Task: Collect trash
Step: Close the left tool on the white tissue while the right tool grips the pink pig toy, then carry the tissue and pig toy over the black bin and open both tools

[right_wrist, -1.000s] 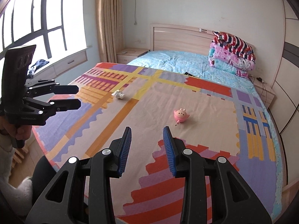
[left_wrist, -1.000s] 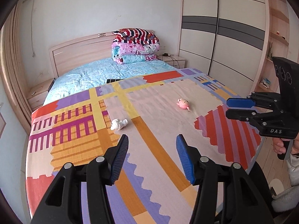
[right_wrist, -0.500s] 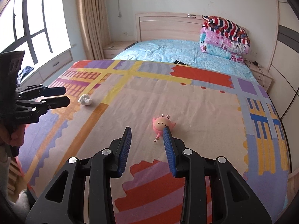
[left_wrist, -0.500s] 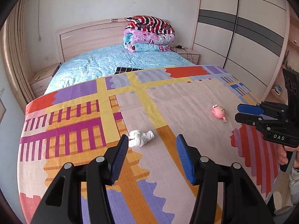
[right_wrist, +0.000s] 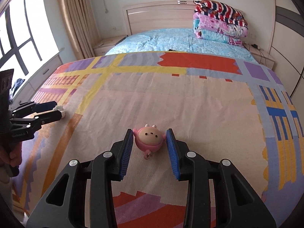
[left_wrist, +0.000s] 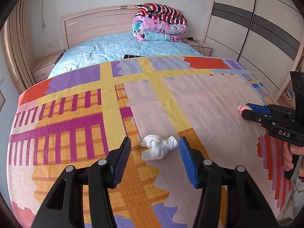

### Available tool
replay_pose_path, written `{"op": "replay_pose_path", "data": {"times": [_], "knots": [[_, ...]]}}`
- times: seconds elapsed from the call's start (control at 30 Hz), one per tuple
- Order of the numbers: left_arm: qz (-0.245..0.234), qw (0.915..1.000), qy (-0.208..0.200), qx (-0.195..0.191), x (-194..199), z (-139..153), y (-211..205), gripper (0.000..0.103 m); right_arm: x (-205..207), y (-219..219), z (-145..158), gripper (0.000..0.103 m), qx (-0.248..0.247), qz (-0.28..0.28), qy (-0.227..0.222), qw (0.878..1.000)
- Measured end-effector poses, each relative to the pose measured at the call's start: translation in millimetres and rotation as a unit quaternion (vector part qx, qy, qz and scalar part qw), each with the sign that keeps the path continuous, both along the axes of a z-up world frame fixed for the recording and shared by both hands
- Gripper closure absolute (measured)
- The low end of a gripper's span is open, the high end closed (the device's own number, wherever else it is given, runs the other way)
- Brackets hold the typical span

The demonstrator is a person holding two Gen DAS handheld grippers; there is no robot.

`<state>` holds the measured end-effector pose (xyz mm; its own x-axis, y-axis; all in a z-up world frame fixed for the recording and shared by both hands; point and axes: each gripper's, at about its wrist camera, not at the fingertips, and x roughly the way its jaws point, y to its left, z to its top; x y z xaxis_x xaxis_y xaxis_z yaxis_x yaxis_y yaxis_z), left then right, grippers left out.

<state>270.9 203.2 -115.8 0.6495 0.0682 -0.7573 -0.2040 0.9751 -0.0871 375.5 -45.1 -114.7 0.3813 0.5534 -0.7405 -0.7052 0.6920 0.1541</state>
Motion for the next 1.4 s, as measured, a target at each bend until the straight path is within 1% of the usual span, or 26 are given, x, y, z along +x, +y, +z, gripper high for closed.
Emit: {"op": "replay_pose_path", "data": {"times": [0.03,0.1,0.17,0.27,0.3,0.53,0.63,0.8,1.1,1.4], "knots": [[0.0,1.0,0.001,0.0,1,-1,0,0.054,0,0,0,0.067,-0.001,0.0,0.0,1.0],[0.0,1.0,0.004,0.001,3,-4,-1,0.064,0,0,0,0.067,-0.001,0.001,0.0,1.0],[0.003,1.0,0.005,0.002,4,-3,-1,0.071,0,0,0,0.068,0.001,0.001,-0.001,1.0],[0.0,1.0,0.006,0.0,2,-2,-2,0.075,-1,-2,1,0.07,0.005,-0.001,-0.002,1.0],[0.0,1.0,0.006,0.002,1,-1,-4,0.075,-2,-4,2,0.073,0.009,-0.002,-0.003,1.0],[-0.009,0.9998,-0.01,0.012,-17,17,-16,0.076,-18,-10,7,0.073,0.011,0.006,0.001,1.0],[-0.012,0.9996,-0.017,0.019,-27,26,-26,0.075,-27,-13,13,0.073,0.018,0.01,-0.004,1.0],[-0.026,0.9987,-0.04,0.019,-51,42,-47,0.076,-46,-21,23,0.073,0.022,0.017,-0.01,1.0],[-0.043,0.9968,-0.062,0.025,-86,63,-82,0.075,-88,-37,43,0.073,0.038,0.038,-0.026,0.998],[-0.056,0.9949,-0.074,0.04,-125,74,-111,0.075,-140,-66,65,0.073,0.043,0.064,-0.061,0.995]]}}
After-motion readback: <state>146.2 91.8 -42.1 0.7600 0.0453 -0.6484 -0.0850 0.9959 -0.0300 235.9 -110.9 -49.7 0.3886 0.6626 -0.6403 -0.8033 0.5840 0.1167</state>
